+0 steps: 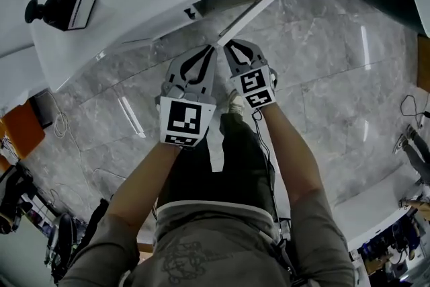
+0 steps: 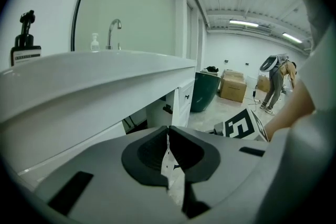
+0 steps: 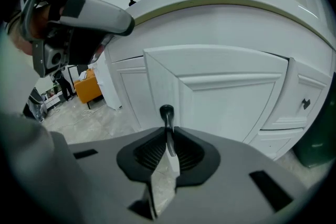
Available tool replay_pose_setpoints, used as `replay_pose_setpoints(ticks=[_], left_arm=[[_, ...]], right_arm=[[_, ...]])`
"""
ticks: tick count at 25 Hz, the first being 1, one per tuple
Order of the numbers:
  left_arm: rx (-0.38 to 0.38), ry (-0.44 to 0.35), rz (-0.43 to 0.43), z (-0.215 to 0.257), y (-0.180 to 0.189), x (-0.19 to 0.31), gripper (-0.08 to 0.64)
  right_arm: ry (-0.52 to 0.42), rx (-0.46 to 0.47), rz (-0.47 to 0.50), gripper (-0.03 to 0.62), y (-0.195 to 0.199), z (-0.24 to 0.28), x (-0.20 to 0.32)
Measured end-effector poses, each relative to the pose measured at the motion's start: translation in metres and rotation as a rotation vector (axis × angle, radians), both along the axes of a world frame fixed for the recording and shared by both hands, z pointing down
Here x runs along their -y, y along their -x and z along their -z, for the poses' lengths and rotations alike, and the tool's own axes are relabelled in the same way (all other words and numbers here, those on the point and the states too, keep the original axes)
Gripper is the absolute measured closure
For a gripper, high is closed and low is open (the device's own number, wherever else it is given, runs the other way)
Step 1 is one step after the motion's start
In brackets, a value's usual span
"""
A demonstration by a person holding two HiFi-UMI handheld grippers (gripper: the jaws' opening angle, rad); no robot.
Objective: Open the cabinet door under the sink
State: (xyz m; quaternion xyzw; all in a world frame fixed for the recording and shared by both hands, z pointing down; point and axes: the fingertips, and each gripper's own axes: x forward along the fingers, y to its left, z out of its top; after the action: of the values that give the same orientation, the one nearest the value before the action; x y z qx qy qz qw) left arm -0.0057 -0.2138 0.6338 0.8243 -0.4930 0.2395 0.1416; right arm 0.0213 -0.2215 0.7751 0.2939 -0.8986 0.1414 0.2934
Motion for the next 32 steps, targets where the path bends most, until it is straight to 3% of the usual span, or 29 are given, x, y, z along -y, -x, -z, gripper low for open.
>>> replay_pose_setpoints(ticks=[7, 12, 16, 23, 28, 32], left_arm=[[0.008, 0.053, -0.018, -0.006, -0.011, 0.000, 0.534], [0.008, 0.085, -0.100, -0.010, -0.040, -0.008, 0.533], [0.002, 0.103, -0.117, -0.014, -0.056, -0.011, 0.534], [0.032, 0.133, -0.170, -0.023, -0.059, -0.019, 0.533], [0.035, 0.153, -0.203, -0.031, -0.061, -0.022, 0.534], [0.025, 0.159, -0.261, -0.034, -0.082, -0.026, 0.534]], right_arm=[[0.020, -0.011, -0.020, 0.535, -0.033, -0.004, -0.020], [0.051, 0.031, -0.028, 0.540, -0.057, -0.002, -0.033], [0.054, 0.031, -0.027, 0.540, -0.066, -0.001, -0.035], [-0.003, 0.016, -0.105, 0.545, -0.089, -0.002, -0.041], [-0.003, -0.005, -0.143, 0.549, -0.129, -0.002, -0.045], [-0.016, -0.048, -0.105, 0.546, -0.160, -0.004, -0.045]])
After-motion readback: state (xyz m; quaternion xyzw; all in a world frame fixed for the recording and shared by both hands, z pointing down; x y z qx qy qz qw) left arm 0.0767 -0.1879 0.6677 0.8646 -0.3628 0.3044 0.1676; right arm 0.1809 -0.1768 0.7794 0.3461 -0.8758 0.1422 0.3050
